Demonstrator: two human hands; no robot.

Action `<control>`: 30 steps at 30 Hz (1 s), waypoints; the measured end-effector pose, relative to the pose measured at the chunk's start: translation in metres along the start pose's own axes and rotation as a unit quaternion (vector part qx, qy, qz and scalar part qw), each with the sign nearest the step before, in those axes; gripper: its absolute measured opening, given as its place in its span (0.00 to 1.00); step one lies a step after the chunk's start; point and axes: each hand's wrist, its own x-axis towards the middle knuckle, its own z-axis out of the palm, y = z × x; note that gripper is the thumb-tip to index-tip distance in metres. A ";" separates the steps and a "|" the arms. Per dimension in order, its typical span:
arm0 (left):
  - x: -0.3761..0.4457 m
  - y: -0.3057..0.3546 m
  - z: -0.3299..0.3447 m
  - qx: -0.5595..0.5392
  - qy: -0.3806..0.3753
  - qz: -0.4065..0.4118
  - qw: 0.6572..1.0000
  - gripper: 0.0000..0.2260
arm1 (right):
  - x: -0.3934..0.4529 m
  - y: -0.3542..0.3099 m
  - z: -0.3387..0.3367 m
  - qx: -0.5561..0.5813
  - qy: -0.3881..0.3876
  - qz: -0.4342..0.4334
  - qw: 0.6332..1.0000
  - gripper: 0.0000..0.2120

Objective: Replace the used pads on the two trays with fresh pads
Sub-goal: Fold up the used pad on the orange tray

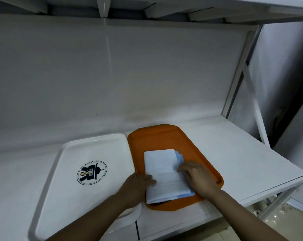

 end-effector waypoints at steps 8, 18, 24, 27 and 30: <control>0.032 0.023 0.008 0.047 -0.044 -0.167 0.984 0.28 | 0.037 -0.052 0.044 -0.001 -0.206 0.061 0.977 0.43; 0.039 -0.002 0.024 0.142 -0.146 -0.063 0.977 0.43 | -0.001 -0.045 0.038 -0.038 -0.248 0.083 0.964 0.55; 0.038 -0.017 0.011 0.146 -0.179 -0.056 0.971 0.54 | -0.012 -0.045 0.024 -0.004 -0.262 -0.028 0.965 0.43; 0.029 -0.014 0.005 0.121 -0.165 -0.059 0.977 0.55 | -0.010 -0.041 0.015 -0.040 -0.234 -0.055 0.970 0.39; 0.018 -0.010 0.000 0.102 -0.139 -0.027 0.985 0.48 | -0.003 -0.039 0.008 -0.153 -0.169 -0.191 0.955 0.25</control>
